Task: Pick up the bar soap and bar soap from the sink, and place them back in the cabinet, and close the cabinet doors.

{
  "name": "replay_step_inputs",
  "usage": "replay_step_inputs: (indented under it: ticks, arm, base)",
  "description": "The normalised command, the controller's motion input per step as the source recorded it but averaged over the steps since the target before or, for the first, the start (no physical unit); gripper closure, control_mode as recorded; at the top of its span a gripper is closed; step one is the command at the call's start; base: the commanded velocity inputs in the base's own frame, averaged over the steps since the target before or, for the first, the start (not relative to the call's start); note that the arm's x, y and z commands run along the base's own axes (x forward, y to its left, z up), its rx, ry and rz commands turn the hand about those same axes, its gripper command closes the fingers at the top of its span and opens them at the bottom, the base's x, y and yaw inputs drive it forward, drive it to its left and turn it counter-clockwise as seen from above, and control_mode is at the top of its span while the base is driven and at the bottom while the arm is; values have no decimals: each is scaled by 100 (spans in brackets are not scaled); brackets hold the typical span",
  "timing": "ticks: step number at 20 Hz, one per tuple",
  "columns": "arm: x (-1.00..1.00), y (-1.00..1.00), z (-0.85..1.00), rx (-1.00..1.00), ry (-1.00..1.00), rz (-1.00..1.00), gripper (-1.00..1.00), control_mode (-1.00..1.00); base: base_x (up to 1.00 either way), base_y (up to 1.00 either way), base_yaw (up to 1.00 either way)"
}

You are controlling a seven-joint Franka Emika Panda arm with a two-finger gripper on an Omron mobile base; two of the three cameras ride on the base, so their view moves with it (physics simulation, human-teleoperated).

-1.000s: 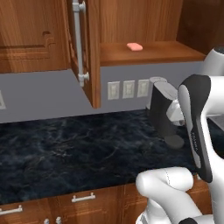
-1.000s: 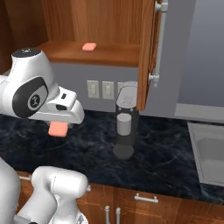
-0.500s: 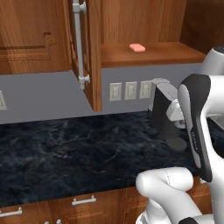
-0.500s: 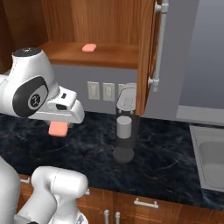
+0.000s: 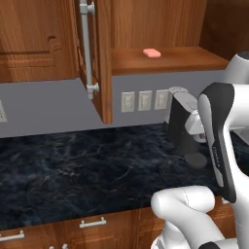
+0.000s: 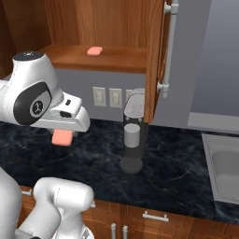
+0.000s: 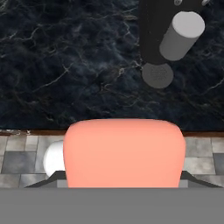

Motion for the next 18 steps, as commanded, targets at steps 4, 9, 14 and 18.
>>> replay_step_inputs:
  ticks: [4,9,14,18]
  arm:
    - [0,0,0,0,0,0,100,100]
    - [0,0,0,0,0,0,100,100]
    - [0,0,0,0,0,0,100,100]
    - [0,0,0,0,0,0,100,100]
  base:
    - [0,-3,-14]
    - [0,-2,-14]
    - [0,-9,-4]
    - [0,-6,0]
